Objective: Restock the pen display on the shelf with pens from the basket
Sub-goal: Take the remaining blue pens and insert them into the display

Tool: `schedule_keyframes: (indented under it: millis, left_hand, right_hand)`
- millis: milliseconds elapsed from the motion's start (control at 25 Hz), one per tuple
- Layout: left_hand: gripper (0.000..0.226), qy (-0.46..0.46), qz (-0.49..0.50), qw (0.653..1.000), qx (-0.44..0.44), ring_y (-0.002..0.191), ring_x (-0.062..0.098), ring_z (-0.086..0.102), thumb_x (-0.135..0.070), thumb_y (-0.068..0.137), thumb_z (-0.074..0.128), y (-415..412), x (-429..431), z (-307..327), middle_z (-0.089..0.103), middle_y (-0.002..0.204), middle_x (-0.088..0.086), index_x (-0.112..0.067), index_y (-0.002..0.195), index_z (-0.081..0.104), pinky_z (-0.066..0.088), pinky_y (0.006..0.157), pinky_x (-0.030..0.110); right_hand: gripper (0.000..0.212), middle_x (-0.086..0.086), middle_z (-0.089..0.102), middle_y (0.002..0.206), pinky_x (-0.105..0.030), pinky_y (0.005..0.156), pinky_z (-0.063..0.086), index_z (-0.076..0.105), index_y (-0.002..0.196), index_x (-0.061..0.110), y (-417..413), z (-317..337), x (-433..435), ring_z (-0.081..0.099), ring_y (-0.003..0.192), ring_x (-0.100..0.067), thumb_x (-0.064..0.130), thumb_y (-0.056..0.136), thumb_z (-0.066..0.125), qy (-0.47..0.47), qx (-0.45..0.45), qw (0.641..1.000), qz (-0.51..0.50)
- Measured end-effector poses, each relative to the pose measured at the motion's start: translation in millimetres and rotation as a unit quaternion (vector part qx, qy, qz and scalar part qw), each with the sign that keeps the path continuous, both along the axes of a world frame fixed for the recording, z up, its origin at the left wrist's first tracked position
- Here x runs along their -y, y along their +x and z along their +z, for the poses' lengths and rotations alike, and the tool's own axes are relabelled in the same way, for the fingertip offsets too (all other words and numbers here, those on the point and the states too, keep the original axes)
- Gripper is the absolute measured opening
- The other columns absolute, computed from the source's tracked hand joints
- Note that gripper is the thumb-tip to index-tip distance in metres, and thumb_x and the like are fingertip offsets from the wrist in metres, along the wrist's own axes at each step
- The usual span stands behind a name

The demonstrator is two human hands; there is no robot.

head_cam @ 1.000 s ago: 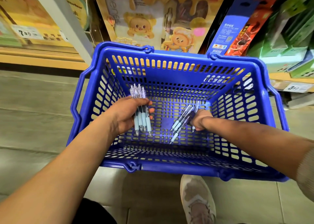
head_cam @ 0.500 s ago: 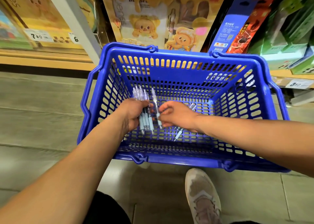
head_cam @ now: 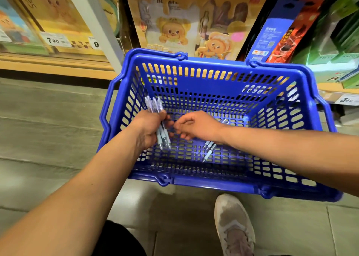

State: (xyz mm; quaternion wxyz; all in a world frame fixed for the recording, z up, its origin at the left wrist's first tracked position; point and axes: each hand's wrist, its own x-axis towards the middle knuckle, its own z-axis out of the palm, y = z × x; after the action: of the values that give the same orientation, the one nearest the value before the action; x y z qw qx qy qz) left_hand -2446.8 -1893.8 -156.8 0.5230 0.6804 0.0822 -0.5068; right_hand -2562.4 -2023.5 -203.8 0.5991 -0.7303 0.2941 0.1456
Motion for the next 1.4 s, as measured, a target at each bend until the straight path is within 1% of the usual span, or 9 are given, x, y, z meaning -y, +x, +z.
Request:
schedule_keyframes:
  millis: [120,280,440,560,640,840,1000,1240,1400]
  left_hand:
    - [0.015,0.013,-0.001,1.0,-0.01,0.067,0.019,0.059,-0.013,0.107,0.048,3.4,1.7,-3.6,0.058,0.078,0.008,-0.005,0.098,0.056,0.057,0.065,0.036]
    - [0.022,0.009,-0.026,0.999,-0.021,0.054,0.016,0.053,-0.011,0.101,0.054,5.2,6.8,-5.2,0.056,0.064,0.004,-0.011,0.079,0.056,0.052,0.056,0.031]
    - [0.025,-0.005,-0.022,0.999,-0.031,0.048,0.012,0.05,-0.018,0.098,0.064,6.9,12.4,-10.7,0.054,0.059,0.0,-0.013,0.074,0.058,0.051,0.05,0.027]
    - [0.016,-0.017,-0.008,0.999,-0.043,0.053,0.012,0.062,-0.015,0.099,0.062,7.3,12.6,-15.1,0.069,0.071,0.004,-0.006,0.088,0.066,0.056,0.051,0.026]
    - [0.012,-0.015,-0.007,0.999,-0.047,0.066,0.015,0.073,-0.013,0.1,0.061,7.0,12.5,-16.9,0.079,0.088,0.008,-0.003,0.099,0.067,0.063,0.06,0.031]
    - [0.011,0.003,-0.018,0.999,-0.037,0.094,0.021,0.077,-0.014,0.102,0.057,6.4,10.6,-20.6,0.079,0.104,0.009,-0.008,0.108,0.064,0.065,0.071,0.041]
    - [0.013,-0.003,-0.039,0.998,-0.048,0.082,0.021,0.075,-0.018,0.102,0.058,-1.0,12.7,-18.2,0.077,0.094,0.009,-0.008,0.103,0.066,0.064,0.064,0.039]
    - [0.028,-0.037,-0.063,0.996,-0.052,0.069,0.026,0.069,-0.02,0.102,0.059,-5.3,7.4,-7.8,0.069,0.083,0.019,0.001,0.119,0.065,0.063,0.067,0.04]
    - [0.03,-0.022,-0.052,0.998,-0.026,0.072,0.025,0.073,-0.02,0.1,0.063,-1.0,5.6,-0.6,0.074,0.089,0.018,0.004,0.119,0.063,0.064,0.063,0.039]
  right_hand:
    - [0.036,-0.003,0.061,0.069,-0.03,0.069,0.058,0.064,0.083,0.009,-15.3,-27.5,37.8,0.059,0.057,-0.016,0.031,0.106,0.049,-0.131,-0.24,0.96,0.062]
    - [0.044,-0.015,0.072,0.101,-0.029,0.072,0.06,0.057,0.12,-0.002,-48.2,-65.3,48.6,0.065,0.074,-0.02,0.038,0.102,0.057,-0.114,-0.391,0.913,0.016]
    - [0.039,-0.017,0.074,0.107,-0.034,0.08,0.063,0.062,0.12,-0.007,-53.6,-84.6,50.9,0.069,0.08,-0.02,0.027,0.101,0.061,-0.074,-0.35,0.932,-0.054]
    - [0.036,-0.012,0.069,0.099,-0.022,0.058,0.06,0.054,0.13,-0.005,-52.2,-83.1,54.5,0.068,0.076,-0.013,0.018,0.102,0.059,-0.001,-0.347,0.934,-0.089]
    - [0.035,-0.011,0.067,0.093,-0.021,0.056,0.059,0.053,0.132,-0.003,-50.7,-77.9,60.5,0.066,0.073,-0.013,0.018,0.104,0.055,0.02,-0.35,0.931,-0.1]
    - [0.043,-0.004,0.066,0.07,-0.032,0.077,0.054,0.065,0.079,0.01,-27.0,-31.4,69.6,0.061,0.061,-0.016,0.042,0.103,0.048,-0.187,-0.211,0.958,0.054]
    - [0.021,0.0,0.074,0.078,-0.02,0.066,0.057,0.071,0.086,0.012,2.2,4.0,33.4,0.069,0.071,-0.009,0.028,0.099,0.064,0.039,-0.028,0.999,0.002]
    - [0.018,-0.004,0.077,0.073,-0.017,0.058,0.056,0.073,0.08,0.01,19.2,12.8,8.4,0.073,0.064,-0.012,0.023,0.091,0.075,-0.017,0.044,0.999,0.015]
    - [0.016,-0.008,0.077,0.085,-0.019,0.064,0.058,0.073,0.091,0.009,11.9,6.2,26.8,0.072,0.073,-0.011,0.025,0.094,0.071,0.123,0.036,0.992,-0.002]
